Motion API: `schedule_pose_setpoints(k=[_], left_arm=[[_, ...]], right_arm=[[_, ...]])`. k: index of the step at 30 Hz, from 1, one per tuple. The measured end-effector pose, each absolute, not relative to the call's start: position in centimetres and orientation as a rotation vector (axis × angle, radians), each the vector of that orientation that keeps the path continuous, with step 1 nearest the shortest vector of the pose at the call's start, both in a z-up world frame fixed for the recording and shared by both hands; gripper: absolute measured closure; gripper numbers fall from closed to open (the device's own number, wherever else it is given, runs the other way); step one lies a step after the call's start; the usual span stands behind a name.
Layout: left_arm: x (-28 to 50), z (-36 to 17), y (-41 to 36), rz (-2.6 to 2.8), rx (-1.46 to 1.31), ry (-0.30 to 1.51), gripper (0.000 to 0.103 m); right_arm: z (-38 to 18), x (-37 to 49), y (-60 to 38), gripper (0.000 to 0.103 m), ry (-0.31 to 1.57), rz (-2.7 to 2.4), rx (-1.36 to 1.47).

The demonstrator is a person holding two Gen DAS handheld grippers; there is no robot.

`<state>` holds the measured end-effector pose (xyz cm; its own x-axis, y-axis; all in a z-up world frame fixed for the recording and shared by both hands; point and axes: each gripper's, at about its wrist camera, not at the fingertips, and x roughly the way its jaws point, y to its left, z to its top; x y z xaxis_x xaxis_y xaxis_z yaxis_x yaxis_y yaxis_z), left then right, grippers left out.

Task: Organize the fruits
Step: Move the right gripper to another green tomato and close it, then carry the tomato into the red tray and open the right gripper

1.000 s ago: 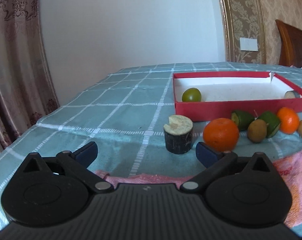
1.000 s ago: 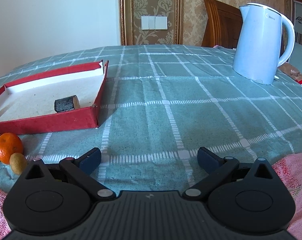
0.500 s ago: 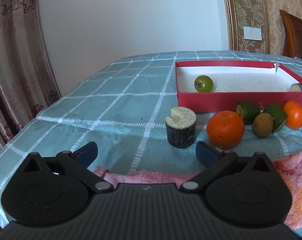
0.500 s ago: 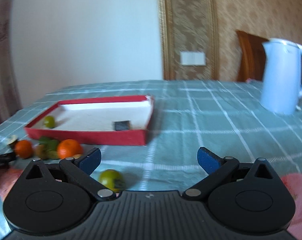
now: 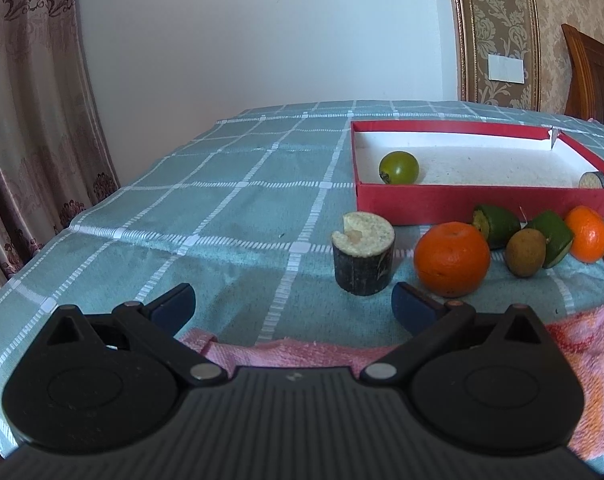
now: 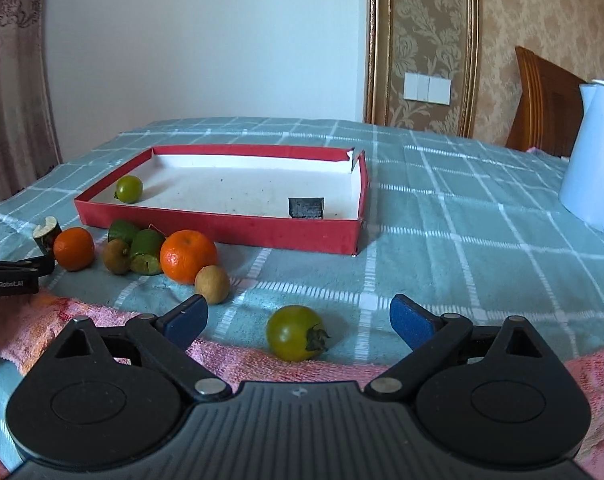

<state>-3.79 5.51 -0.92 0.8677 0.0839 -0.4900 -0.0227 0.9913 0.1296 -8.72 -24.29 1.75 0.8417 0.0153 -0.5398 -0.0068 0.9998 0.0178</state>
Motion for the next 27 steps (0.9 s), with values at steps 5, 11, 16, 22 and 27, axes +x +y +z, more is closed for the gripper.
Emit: schedule_pose_setpoints(k=[5,11,16,22,27], left_arm=[[-3.8,-0.9,5.6,0.056,0.115,0.520,0.000],[-3.7,-0.9,5.7,0.054,0.111,0.521,0.000],[-3.7,-0.9,5.7,0.054,0.110,0.522,0.000],[-3.7,-0.9,5.7,0.054,0.109,0.522,0.000],[-3.7,-0.9,5.8,0.054,0.108,0.522,0.000]], right_arm=[[1.0,-7.7,-24.1,0.033,0.616,0.000,0.039],[0.3,-7.0,-23.9,0.037,0.647,-0.014,0.051],[0.2,-6.8,-24.1,0.046,0.654,-0.030,0.059],[0.2,-6.8,-24.0,0.050,0.654,-0.047,0.047],[0.2,-6.7,-24.0,0.061,0.652,-0.050,0.048]])
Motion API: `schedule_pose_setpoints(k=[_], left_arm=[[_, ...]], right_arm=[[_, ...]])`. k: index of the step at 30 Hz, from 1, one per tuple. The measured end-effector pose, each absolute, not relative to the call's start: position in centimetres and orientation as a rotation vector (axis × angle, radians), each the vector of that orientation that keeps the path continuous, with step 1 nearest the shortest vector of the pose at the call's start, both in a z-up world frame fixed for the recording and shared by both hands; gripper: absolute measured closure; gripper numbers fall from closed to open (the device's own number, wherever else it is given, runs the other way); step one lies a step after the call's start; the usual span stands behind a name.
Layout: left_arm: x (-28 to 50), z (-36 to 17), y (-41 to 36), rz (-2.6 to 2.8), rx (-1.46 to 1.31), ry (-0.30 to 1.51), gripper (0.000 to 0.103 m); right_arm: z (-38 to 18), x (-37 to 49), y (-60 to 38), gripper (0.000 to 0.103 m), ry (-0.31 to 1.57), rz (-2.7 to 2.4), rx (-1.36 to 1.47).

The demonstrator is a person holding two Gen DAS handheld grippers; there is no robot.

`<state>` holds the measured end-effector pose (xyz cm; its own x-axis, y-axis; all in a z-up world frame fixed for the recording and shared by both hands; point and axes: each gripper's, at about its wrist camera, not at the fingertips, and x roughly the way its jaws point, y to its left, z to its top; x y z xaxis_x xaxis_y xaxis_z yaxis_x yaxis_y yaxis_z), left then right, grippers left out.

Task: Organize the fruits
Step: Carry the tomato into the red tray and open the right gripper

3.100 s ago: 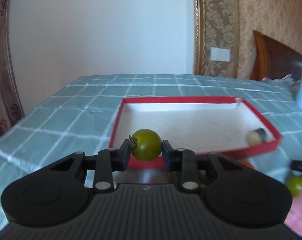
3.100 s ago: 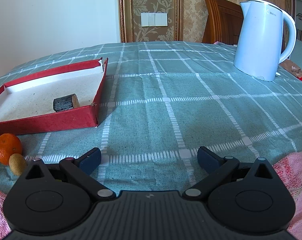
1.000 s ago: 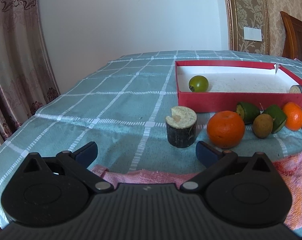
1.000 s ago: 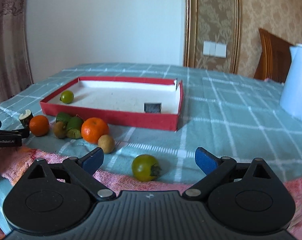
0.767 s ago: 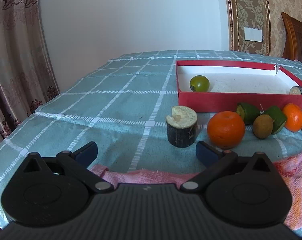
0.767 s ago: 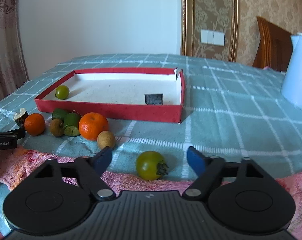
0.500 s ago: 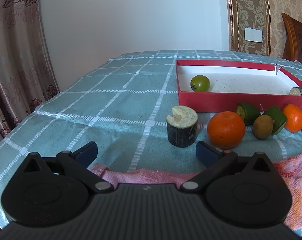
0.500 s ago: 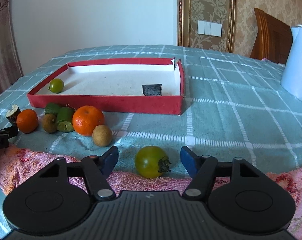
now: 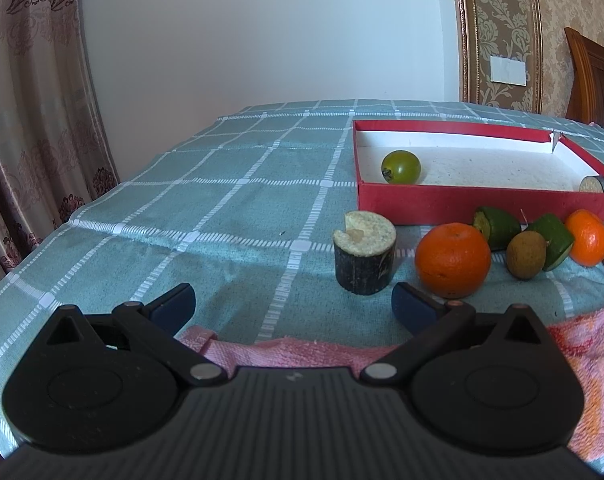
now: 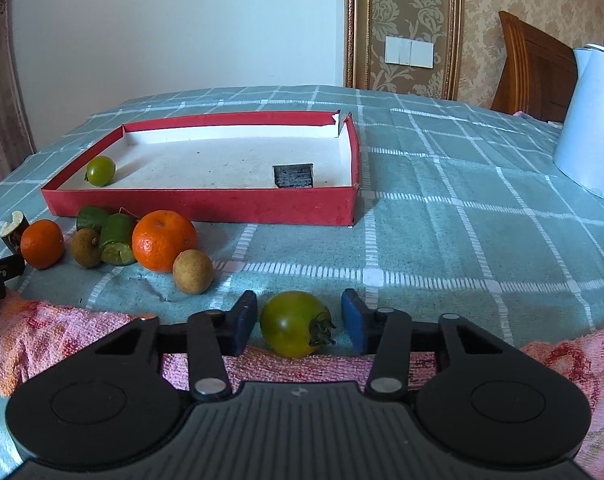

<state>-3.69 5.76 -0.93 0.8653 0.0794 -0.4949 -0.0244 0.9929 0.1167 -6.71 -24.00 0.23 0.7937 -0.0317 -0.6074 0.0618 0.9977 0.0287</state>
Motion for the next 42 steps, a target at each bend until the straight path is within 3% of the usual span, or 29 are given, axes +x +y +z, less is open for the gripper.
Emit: schedule_pose_setpoints(k=[5,9,25,37,40,42], left_arm=[[-3.7,-0.9,5.8,0.054,0.108,0.523,0.000],[-3.7,-0.9,5.8,0.054,0.108,0.523,0.000],[-3.7,-0.9,5.8,0.054,0.107,0.523,0.000],[-3.7,-0.9,5.8,0.054,0.106,0.523,0.000],[-3.7,-1.0,5.8,0.055,0.110,0.520,0.000],[-3.7,-1.0,5.8,0.054,0.109,0.520,0.000]], right_arm=[[0.2,-6.7,-23.9,0.061,0.650,-0.055,0.046],[0.2,-6.6,-23.8,0.069,0.648,-0.053,0.046],[1.5,-6.9,-24.0,0.070,0.580,-0.038,0.071],[5.9,0.2,-22.5,0.069,0.480,0.006,-0.004],[5.6,2.4,-22.3,0.069,0.510,0.037,-0.003],[5.2,3.3,-22.4,0.055,0.519,0.015,-0.005]])
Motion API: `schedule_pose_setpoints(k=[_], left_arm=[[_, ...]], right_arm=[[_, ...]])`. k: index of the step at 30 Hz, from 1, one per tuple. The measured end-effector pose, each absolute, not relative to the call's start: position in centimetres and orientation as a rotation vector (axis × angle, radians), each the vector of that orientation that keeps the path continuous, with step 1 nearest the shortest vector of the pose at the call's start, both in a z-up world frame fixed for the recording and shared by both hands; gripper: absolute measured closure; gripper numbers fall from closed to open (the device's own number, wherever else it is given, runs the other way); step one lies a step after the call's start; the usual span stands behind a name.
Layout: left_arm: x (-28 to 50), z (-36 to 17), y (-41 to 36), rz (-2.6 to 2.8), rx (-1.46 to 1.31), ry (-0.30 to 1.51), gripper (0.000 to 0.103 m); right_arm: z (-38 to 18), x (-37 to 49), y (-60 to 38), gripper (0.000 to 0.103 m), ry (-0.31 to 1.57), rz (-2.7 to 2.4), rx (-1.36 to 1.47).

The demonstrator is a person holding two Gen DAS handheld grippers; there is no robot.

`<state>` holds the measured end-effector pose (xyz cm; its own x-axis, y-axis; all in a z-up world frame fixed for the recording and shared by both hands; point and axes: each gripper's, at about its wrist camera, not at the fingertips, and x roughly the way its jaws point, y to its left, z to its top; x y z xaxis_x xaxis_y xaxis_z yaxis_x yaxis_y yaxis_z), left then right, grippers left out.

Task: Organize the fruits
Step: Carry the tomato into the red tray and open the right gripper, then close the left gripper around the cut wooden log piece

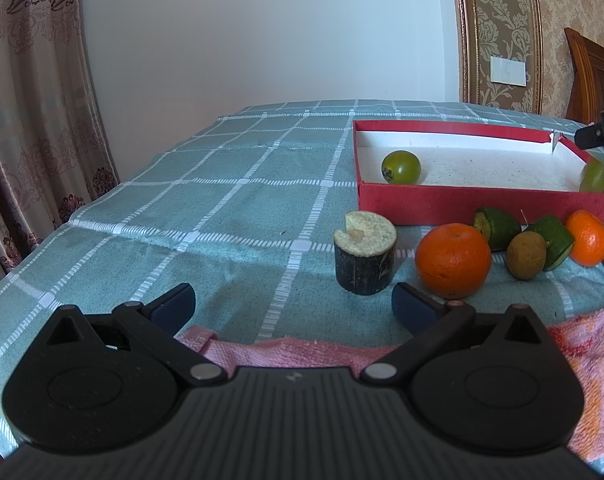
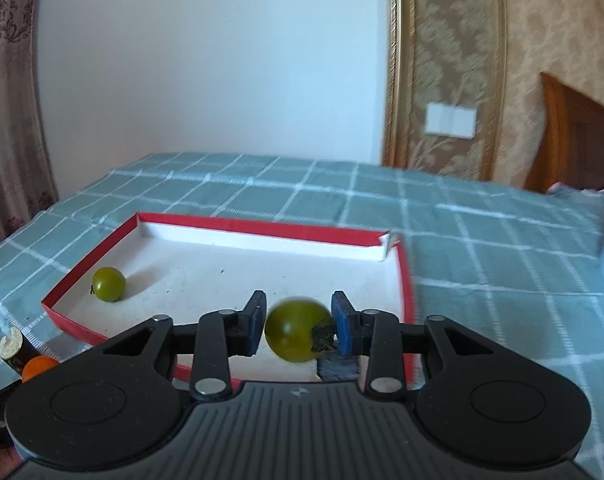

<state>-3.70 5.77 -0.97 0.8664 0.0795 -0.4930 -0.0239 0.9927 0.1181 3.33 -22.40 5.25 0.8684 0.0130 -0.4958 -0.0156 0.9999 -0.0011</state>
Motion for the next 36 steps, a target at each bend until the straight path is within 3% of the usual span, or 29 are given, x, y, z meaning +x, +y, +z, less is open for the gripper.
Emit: schedule_pose_setpoints(k=[3,9,24,34,36], left_arm=[[-3.8,-1.0,5.7,0.053,0.112,0.518,0.000],[-4.6,-1.1,5.9,0.005,0.101,0.471,0.000],[-5.3,1.2,5.6,-0.032,0.101,0.381,0.000],[-2.9,0.9,5.2,0.031,0.107,0.459,0.000],[-2.6,0.8,5.3,0.023,0.109,0.470,0.007]], right_arm=[[5.1,2.5,-23.5,0.040,0.479,-0.019,0.026],[3.7,-2.3,-28.0,0.032,0.440,-0.082,0.136],[0.0,-3.5,-31.5,0.027,0.585,-0.187,0.210],[0.0,-4.0,-32.5,0.025,0.568,-0.162,0.263],[0.0,-4.0,-32.4,0.025,0.569,-0.162,0.261]])
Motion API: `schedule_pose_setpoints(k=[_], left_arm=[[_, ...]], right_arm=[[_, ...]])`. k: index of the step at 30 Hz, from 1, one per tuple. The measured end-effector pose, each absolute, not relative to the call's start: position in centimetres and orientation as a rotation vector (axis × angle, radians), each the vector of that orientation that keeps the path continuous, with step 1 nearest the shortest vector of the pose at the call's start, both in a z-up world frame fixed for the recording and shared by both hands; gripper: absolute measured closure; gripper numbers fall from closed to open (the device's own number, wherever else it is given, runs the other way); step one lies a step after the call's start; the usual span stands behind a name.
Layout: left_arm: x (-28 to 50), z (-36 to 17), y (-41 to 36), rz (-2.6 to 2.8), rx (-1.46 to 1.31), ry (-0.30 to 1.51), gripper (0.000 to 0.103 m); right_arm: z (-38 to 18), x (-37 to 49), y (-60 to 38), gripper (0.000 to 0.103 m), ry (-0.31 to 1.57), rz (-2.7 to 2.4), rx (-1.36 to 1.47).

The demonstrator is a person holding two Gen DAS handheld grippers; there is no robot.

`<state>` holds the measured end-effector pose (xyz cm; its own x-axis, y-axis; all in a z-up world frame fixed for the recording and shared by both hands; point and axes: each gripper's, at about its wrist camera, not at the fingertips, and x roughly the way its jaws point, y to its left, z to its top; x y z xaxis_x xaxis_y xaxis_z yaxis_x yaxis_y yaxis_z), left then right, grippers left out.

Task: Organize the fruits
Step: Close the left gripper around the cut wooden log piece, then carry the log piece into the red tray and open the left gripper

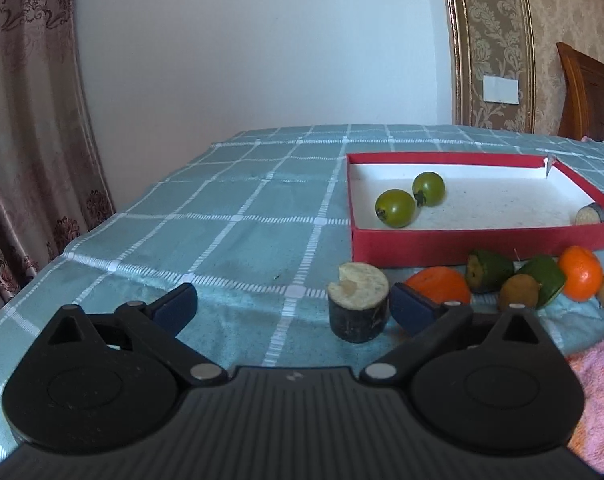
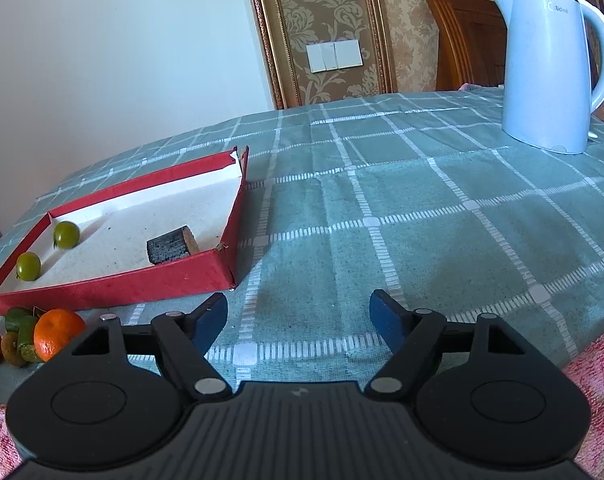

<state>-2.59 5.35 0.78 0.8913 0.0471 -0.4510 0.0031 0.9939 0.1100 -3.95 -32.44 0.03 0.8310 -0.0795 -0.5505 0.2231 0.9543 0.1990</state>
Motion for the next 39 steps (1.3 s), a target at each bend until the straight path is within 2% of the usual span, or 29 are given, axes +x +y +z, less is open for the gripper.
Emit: schedule_pose_setpoints(k=[5,10,13,17,18,28,39], left_arm=[[-1.2,0.2,4.9,-0.024,0.117,0.524,0.018],[-0.8,0.6,5.1,-0.056,0.092,0.537,0.021],[-0.6,0.6,5.1,-0.073,0.083,0.545,0.034],[-0.3,0.3,5.5,-0.119,0.045,0.578,0.069],[-0.3,0.3,5.5,-0.126,0.043,0.574,0.073],[-1.8,0.4,4.5,-0.123,0.054,0.539,0.073],[0.5,4.1,2.0,-0.161,0.073,0.466,0.073]], right_arm=[[0.0,-4.0,-32.4,0.025,0.568,-0.161,0.266],[0.0,-4.0,-32.5,0.025,0.570,-0.163,0.261],[0.0,-3.9,-32.4,0.025,0.572,-0.164,0.256],[0.0,-3.9,-32.4,0.025,0.572,-0.164,0.257],[0.0,-3.9,-32.4,0.025,0.572,-0.164,0.256],[0.1,-3.9,-32.4,0.025,0.572,-0.163,0.258],[0.1,-3.9,-32.5,0.025,0.572,-0.162,0.259]])
